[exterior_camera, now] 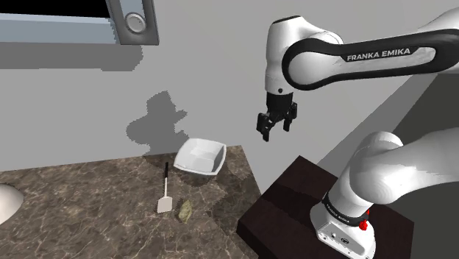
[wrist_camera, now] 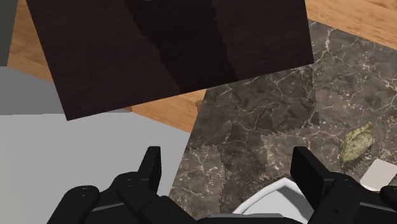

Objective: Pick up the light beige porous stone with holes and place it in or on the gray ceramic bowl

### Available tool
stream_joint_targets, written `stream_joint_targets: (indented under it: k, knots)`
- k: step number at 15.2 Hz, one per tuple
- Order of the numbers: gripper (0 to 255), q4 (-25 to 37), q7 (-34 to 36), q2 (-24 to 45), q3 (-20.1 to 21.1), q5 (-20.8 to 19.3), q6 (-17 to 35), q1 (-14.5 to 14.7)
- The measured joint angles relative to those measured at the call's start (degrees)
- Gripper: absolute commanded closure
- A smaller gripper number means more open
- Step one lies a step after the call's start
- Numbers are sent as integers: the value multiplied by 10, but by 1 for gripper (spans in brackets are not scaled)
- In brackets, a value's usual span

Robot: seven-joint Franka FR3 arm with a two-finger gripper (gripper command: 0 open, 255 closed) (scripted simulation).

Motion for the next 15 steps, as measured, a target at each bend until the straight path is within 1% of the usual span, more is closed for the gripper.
stream_joint_targets:
  k: [2,8,11,13,15]
  knots:
    - [0,-20,24,13,22,12,41,7]
    - [0,-40,115,103,104,43,177,26]
    - [0,-38,164,164,145,42,247,25]
    - [0,-27,197,207,170,29,286,17]
    - [0,-14,241,258,199,7,328,7]
